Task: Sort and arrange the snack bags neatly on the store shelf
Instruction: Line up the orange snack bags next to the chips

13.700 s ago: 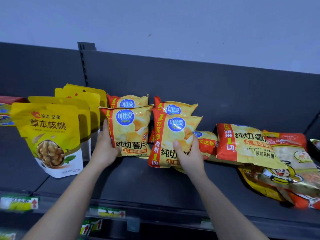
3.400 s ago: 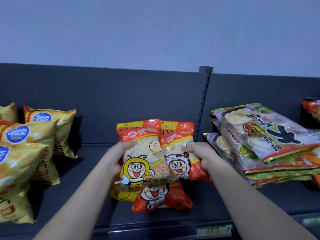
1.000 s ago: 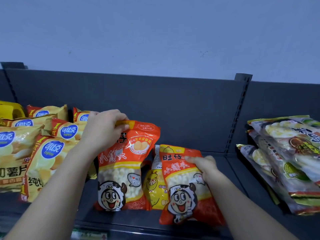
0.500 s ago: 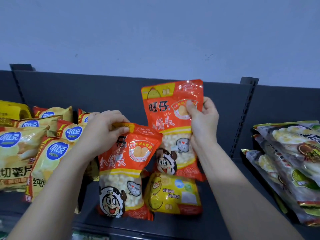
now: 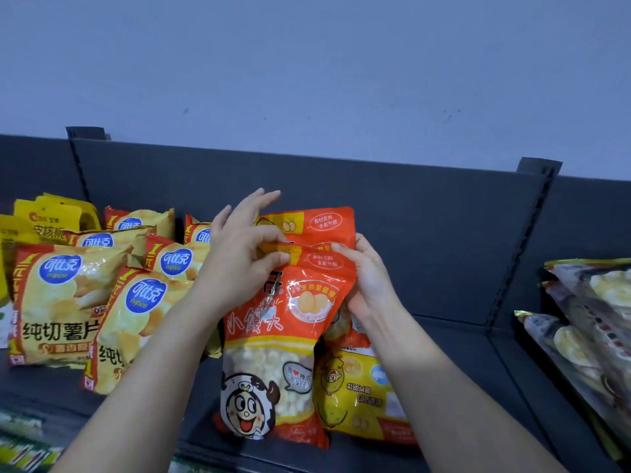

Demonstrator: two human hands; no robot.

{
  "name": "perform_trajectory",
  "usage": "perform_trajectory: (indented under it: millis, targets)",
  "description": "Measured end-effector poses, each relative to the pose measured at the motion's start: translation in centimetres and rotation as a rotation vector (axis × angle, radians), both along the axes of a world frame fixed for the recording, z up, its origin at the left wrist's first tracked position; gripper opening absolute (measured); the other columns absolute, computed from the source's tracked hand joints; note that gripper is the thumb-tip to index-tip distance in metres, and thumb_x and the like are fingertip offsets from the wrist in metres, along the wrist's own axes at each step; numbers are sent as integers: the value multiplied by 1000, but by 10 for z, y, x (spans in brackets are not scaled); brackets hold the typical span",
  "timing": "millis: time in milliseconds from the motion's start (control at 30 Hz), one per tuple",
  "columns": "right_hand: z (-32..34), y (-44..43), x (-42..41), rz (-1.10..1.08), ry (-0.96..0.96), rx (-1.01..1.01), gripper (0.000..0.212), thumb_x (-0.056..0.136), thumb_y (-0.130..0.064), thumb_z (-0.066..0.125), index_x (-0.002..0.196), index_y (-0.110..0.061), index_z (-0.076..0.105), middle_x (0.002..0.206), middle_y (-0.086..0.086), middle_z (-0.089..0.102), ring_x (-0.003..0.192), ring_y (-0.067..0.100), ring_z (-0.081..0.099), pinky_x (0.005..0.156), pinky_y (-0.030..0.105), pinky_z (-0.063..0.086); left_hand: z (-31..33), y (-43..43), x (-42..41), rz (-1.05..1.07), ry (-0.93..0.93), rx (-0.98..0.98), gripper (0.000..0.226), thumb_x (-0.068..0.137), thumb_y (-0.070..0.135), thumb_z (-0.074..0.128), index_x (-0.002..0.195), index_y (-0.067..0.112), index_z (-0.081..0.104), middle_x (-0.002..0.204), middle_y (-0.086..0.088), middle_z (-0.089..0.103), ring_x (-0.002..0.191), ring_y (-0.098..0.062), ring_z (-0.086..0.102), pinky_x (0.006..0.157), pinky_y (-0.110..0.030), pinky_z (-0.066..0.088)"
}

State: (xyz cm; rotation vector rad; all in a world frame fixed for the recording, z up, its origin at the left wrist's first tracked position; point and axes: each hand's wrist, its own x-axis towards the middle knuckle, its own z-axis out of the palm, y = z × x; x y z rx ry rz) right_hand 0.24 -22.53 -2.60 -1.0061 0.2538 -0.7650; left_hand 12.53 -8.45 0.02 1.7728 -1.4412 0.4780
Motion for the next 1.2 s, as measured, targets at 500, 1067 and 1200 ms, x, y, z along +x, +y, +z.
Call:
perform_trajectory:
  millis: [500,1067,1200]
  targets:
    - [-32,-31,-13,-259,324,-122,30,96,-24,50,72,-14,64,77,4,68,75,18,63,76,33,47,-5,-9,7,105,30,-84,12,79,19,77,82,25,67,93,17,57,98,-10,49,92,-30,17]
    - [-104,-45,-50,-157,1652,-1113,83,88,-71,38,154,-26,14,163,1,5,141,33,31,108,61,20,-5,13,-3,116,18,-142,16,72,9,82,74,20,70,84,21,58,86,-12,55,94,-38,24]
    - [-92,-43,-61,-287,1782,-1185,64,92,-65,38,136,-19,46,139,5,49,123,27,49,97,44,33,-6,17,-8,110,36,-147,16,73,10,81,74,20,68,83,14,59,87,-12,54,92,-33,21]
